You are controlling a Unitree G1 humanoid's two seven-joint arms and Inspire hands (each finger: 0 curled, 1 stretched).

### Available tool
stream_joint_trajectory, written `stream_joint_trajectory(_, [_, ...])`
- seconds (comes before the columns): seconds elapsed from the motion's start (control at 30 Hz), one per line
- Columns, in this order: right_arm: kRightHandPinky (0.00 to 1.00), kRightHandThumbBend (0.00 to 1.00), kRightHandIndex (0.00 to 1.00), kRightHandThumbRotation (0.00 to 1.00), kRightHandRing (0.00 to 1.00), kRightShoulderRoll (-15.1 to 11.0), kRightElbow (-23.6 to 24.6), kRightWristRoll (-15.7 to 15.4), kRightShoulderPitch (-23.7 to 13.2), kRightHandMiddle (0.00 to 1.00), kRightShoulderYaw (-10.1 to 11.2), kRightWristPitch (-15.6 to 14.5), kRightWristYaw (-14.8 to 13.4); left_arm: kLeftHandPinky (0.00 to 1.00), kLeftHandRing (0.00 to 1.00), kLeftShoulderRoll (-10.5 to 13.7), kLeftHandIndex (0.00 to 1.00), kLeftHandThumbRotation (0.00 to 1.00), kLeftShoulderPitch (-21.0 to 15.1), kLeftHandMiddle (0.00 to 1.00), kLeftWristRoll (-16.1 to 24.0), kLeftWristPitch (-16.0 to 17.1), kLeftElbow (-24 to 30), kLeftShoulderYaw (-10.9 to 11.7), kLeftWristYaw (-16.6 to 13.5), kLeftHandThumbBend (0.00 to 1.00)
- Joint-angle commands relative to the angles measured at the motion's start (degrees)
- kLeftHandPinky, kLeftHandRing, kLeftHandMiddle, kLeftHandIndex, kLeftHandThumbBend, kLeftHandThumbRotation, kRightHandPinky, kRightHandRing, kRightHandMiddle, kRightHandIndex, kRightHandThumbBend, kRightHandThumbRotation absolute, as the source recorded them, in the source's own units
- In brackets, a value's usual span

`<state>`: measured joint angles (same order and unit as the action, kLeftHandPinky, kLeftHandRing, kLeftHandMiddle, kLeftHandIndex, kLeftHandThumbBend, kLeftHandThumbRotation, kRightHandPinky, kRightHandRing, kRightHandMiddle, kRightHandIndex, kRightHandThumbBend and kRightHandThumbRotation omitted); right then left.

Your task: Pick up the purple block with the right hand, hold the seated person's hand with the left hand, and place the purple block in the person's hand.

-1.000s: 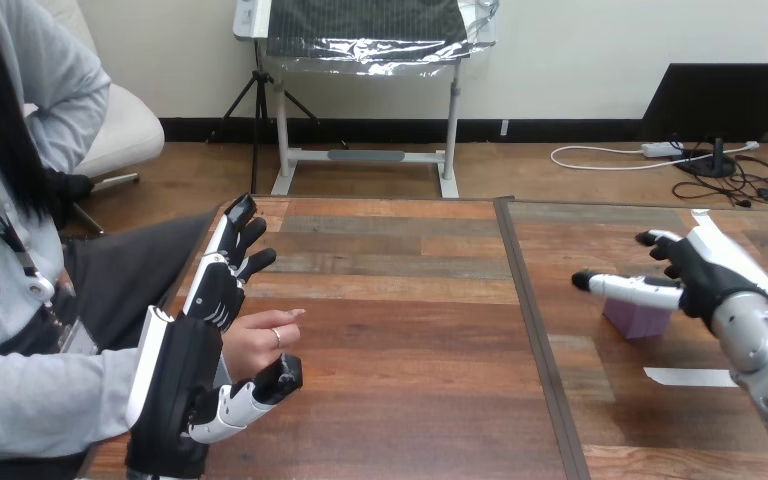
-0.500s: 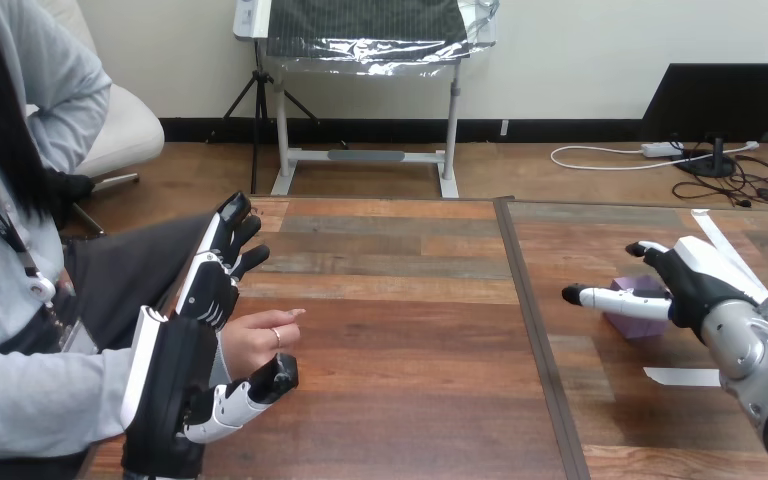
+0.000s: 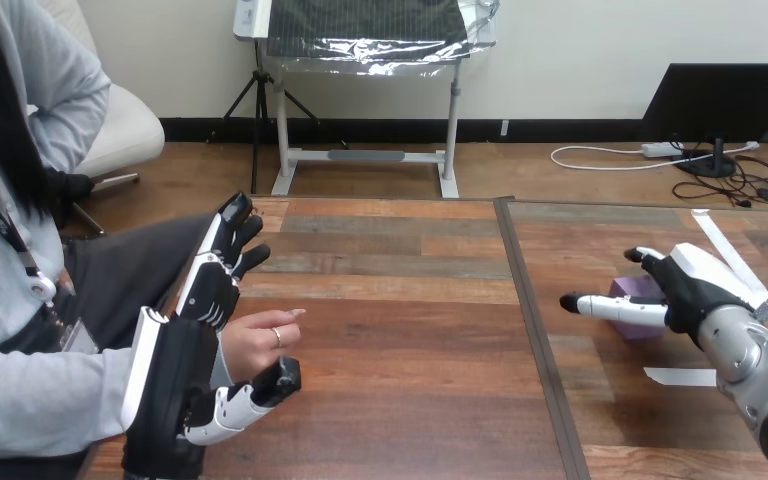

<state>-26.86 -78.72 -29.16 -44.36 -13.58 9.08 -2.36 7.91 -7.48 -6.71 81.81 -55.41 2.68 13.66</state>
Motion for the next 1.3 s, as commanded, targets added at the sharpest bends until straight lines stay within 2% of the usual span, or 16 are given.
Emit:
stream_joint_trajectory(0.0, [0.89,0.95,0.96,0.71,0.96,0.4,0.5,-0.3,-2.0,0.97,-0.5,-0.1,0.1,0.88,0.94,-0.5,0.95,0.70,-1.9,0.97,-1.3,1.1,2.5,-0.9,0.4,1.00])
stream_joint_trajectory(0.23, [0.90,0.94,0.97,0.73,0.97,0.6,0.4,-0.5,-2.0,0.98,-0.8,0.3,0.4,0.87,0.93,-0.5,0.95,0.71,-2.1,0.96,-1.1,1.5,2.0,-0.6,0.5,1.00])
stream_joint_trajectory(0.53, [0.91,0.96,0.98,0.76,0.98,0.7,0.4,-0.8,-2.1,0.98,-1.4,0.4,0.4,0.87,0.94,-0.6,0.95,0.71,-2.1,0.97,-1.6,1.4,2.0,-0.7,0.9,1.00])
stream_joint_trajectory(0.83, [0.92,0.95,0.98,0.75,0.99,0.9,0.5,-1.1,-2.4,0.99,-2.2,0.1,0.5,0.86,0.94,-0.7,0.95,0.70,-2.3,0.96,-1.8,1.7,1.8,-0.6,1.1,1.00])
stream_joint_trajectory(1.03, [0.91,0.94,0.98,0.67,0.98,1.0,0.4,-0.8,-2.2,0.99,-1.9,0.1,0.4,0.86,0.94,-0.7,0.95,0.70,-2.3,0.96,-2.1,1.6,1.9,-0.7,1.2,1.00])
stream_joint_trajectory(1.2, [0.89,0.96,0.97,0.59,0.96,1.1,0.2,-0.7,-2.1,0.98,-1.8,-0.3,0.0,0.86,0.94,-0.8,0.95,0.71,-2.3,0.96,-1.7,1.9,1.9,-0.3,1.1,1.00])
stream_joint_trajectory(1.27, [0.87,0.96,0.96,0.53,0.94,1.3,0.3,0.2,-2.2,0.96,-0.9,-0.6,-0.1,0.86,0.94,-0.8,0.95,0.71,-2.3,0.96,-1.7,2.0,1.9,-0.4,1.1,1.00])
